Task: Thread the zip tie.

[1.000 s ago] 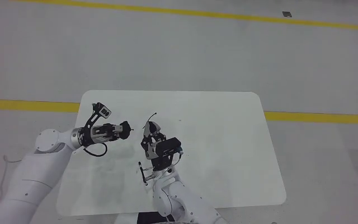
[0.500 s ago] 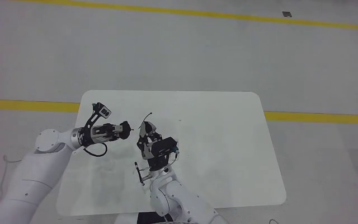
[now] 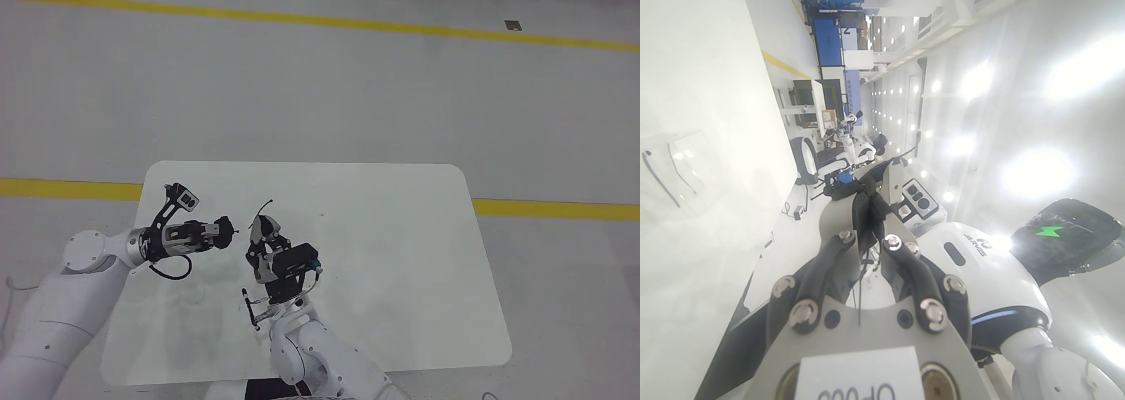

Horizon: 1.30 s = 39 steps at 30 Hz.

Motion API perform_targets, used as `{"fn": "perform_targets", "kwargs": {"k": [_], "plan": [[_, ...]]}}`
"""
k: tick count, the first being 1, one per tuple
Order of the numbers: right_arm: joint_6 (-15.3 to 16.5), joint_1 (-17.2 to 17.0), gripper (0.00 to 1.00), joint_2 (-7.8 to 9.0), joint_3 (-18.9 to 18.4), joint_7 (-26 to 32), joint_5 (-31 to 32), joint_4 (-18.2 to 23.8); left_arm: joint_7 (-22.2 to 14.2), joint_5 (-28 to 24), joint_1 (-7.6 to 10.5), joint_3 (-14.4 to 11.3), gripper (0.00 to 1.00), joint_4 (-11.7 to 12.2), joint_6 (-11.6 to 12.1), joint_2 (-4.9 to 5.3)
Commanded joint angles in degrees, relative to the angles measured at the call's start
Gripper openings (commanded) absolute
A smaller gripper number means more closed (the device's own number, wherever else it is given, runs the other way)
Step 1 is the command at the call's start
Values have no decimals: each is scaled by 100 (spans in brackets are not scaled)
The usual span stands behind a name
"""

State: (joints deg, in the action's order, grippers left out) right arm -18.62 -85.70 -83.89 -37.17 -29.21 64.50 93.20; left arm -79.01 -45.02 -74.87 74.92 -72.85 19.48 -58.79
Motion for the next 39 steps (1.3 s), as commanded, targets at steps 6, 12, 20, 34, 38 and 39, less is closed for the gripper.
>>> {"fn": "perform_targets", "kwargs": {"k": [6,12,20,34,38,39], "plan": [[48,-9,0,3,20,66,67,62,0,0,0,0,0,0,0,0],[108,2,0,25,59,135,64,89,0,0,0,0,0,0,0,0],[103,57,0,44,142,176,44,74,0,0,0,0,0,0,0,0],[-32,169,0,42,262,109,-49,-10,0,0,0,0,0,0,0,0],[-63,200,0,36,291,102,-79,-39,0,0,0,0,0,0,0,0],[-73,208,0,34,298,96,-85,-48,0,0,0,0,0,0,0,0]]}}
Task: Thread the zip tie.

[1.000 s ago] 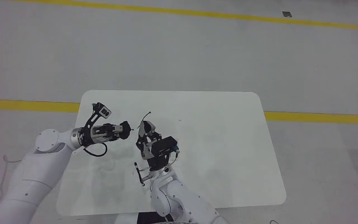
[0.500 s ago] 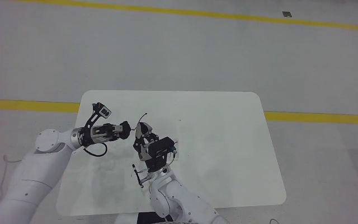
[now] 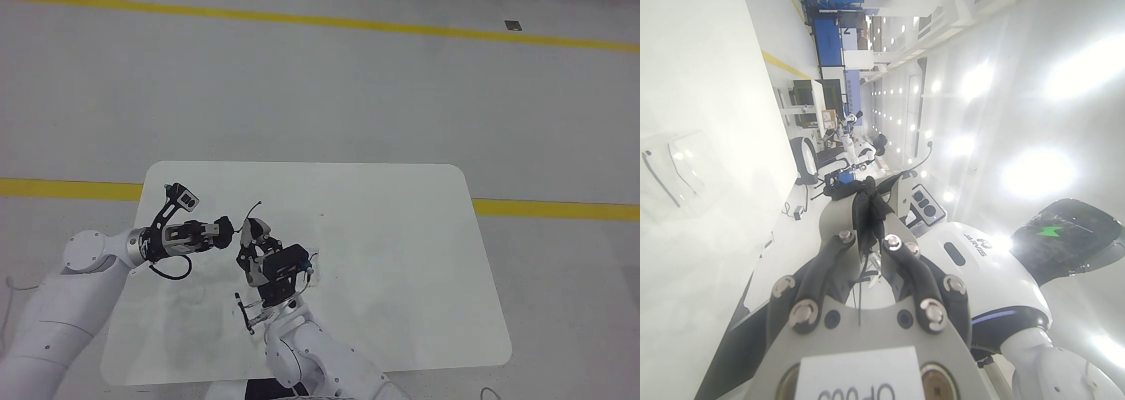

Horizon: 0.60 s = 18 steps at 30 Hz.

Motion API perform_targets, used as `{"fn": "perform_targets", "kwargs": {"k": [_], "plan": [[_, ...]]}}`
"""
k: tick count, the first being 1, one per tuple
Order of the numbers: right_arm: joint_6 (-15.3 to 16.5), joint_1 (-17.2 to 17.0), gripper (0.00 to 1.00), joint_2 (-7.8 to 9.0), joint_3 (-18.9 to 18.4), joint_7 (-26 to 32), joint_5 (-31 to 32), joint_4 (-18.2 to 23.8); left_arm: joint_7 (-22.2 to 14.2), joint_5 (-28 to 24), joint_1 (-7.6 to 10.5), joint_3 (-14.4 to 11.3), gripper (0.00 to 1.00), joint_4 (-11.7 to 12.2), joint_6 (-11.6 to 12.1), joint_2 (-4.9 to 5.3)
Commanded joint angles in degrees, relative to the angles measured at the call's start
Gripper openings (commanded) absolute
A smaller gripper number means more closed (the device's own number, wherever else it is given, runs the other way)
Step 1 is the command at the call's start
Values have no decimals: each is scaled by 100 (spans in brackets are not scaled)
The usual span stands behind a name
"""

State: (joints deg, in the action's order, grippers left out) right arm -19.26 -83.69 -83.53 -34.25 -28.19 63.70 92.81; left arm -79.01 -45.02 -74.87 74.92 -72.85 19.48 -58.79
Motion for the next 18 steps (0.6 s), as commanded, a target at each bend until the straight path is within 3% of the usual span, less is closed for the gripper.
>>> {"fn": "perform_targets", "kwargs": {"k": [1,18], "plan": [[-18,13,0,-3,11,-10,-8,-15,0,0,0,0,0,0,0,0],[-22,14,0,-25,12,-117,4,18,0,0,0,0,0,0,0,0]]}}
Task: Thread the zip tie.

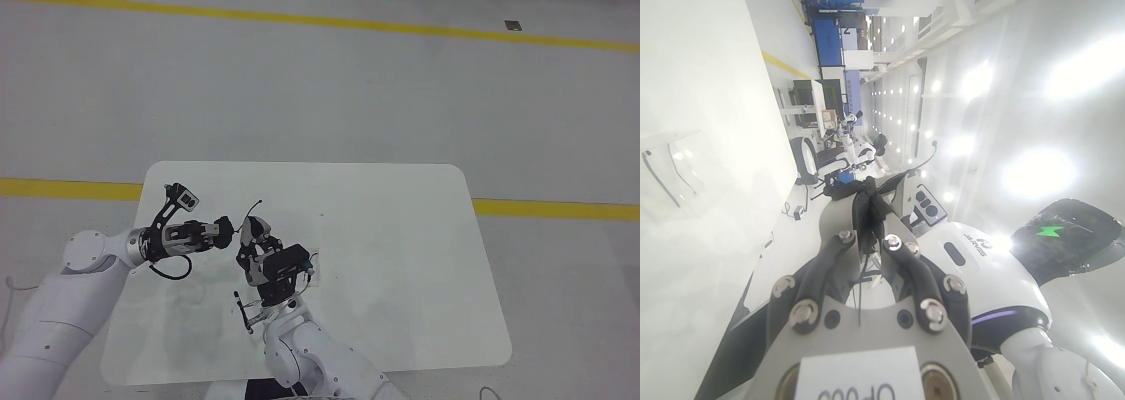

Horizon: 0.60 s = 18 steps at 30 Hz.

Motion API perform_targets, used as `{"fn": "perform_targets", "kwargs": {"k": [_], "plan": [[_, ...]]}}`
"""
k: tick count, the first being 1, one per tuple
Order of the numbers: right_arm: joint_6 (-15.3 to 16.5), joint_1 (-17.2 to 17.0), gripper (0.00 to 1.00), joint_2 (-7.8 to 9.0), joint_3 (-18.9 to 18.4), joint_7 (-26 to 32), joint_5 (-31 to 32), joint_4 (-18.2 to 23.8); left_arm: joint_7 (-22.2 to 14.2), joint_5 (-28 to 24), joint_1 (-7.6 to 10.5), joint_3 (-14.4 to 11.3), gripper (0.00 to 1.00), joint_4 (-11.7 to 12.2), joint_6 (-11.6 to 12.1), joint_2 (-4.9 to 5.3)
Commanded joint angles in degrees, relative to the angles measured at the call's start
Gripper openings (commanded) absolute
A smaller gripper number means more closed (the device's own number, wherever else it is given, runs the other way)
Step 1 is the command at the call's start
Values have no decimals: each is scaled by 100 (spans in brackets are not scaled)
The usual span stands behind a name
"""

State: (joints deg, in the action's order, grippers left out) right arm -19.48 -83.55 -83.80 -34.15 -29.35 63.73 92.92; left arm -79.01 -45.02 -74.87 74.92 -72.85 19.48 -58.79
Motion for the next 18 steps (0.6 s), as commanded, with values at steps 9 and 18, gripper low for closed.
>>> {"fn": "perform_targets", "kwargs": {"k": [9,18], "plan": [[4,-96,0,35,-88,7,-36,99,0,0,0,0,0,0,0,0],[9,-90,0,36,-97,20,-28,98,171,43,-17,-11,0,-19,-17,-3]]}}
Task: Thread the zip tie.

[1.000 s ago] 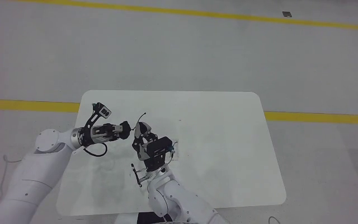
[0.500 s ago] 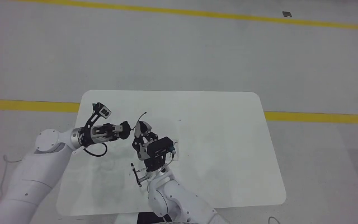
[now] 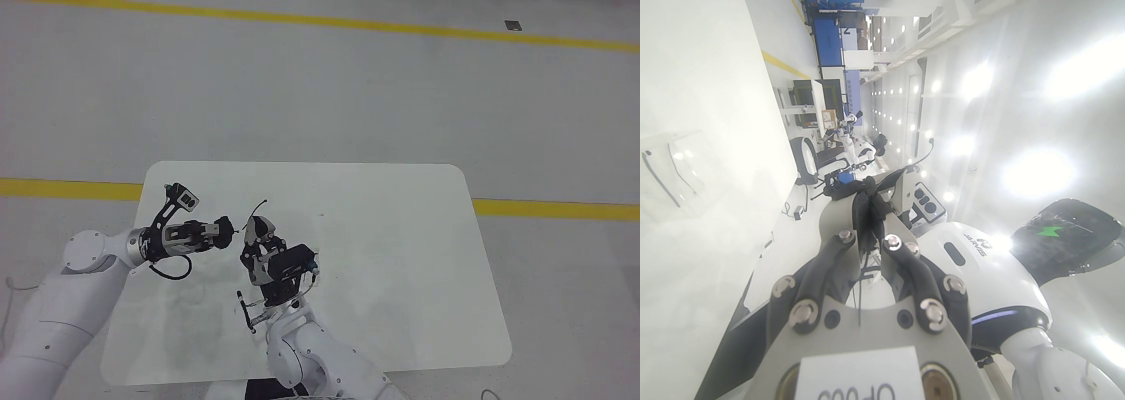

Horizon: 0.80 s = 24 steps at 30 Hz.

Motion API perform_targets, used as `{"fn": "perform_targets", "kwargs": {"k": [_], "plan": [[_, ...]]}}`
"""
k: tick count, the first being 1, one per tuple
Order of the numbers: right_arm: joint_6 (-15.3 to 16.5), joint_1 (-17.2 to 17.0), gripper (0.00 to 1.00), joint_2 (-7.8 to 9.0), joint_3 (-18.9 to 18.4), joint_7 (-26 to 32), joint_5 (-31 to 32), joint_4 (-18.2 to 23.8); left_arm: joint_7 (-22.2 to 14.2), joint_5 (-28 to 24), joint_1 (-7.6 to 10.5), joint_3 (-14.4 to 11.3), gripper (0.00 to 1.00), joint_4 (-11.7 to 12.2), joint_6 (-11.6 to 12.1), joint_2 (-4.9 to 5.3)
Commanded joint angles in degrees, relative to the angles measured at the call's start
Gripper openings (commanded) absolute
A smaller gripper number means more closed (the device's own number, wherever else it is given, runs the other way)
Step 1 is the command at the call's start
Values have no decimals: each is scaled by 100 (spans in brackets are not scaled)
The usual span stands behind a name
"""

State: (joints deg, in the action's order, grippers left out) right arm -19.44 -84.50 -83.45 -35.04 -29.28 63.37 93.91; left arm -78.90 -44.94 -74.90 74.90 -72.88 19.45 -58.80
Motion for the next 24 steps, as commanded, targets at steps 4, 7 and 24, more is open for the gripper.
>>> {"fn": "perform_targets", "kwargs": {"k": [4,7,24], "plan": [[-4,-125,0,16,-155,-12,386,-2,872,524,-132,77,0,-205,3,4],[-4,-227,0,7,-246,3,625,20,1159,748,-252,171,0,-402,3,-4],[-4,-240,0,-351,-507,239,1268,-381,1757,1431,-697,445,0,-1048,3,-181]]}}
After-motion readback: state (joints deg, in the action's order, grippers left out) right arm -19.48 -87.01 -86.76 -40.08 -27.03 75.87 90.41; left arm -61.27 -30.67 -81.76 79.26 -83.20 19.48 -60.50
